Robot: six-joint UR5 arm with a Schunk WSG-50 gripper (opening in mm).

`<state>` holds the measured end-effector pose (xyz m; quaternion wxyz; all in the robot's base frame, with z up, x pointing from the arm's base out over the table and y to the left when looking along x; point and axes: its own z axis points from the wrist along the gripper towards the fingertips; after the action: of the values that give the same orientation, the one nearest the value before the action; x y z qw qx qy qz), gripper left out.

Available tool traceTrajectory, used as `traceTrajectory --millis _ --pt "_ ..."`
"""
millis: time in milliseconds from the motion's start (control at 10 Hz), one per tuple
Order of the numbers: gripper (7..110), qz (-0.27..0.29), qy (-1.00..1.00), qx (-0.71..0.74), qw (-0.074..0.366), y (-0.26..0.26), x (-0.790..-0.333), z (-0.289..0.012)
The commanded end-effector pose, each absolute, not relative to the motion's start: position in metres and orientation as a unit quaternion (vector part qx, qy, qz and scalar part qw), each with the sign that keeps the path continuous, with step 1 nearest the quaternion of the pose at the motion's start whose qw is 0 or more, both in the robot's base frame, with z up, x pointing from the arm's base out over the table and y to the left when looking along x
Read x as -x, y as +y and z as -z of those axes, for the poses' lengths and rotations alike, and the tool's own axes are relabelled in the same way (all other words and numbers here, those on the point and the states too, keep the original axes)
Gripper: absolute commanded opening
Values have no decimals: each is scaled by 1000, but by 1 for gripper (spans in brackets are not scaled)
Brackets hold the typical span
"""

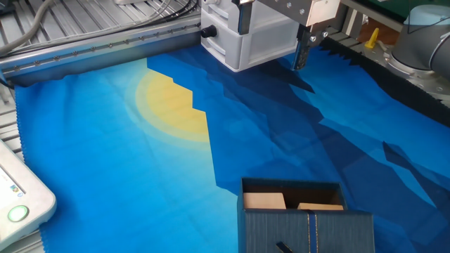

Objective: Slide the outer casing onto the gift box

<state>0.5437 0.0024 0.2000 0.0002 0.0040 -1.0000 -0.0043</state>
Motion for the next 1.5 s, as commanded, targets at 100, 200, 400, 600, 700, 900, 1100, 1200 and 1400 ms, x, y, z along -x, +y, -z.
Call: traceTrajectory --millis 100,200,400,600,700,900,1100,1200,1400 --pt "7 74 -989 -73 -107 43 -594 -208" --pt "7 74 -989 -73 -107 43 -594 -208" --pt "7 74 -989 -73 -107 44 -594 -207" --pt "7 75 -989 -72 -107 44 -594 -207" --pt "7 75 -989 -72 -106 44 -594 -207" --pt "7 74 -989 -70 -104 44 -593 -207" --pt "7 61 -991 -71 -93 37 -588 -205" --pt "7 61 -992 -70 -91 37 -587 -205" --pt "7 63 -991 -70 -91 38 -587 -205"
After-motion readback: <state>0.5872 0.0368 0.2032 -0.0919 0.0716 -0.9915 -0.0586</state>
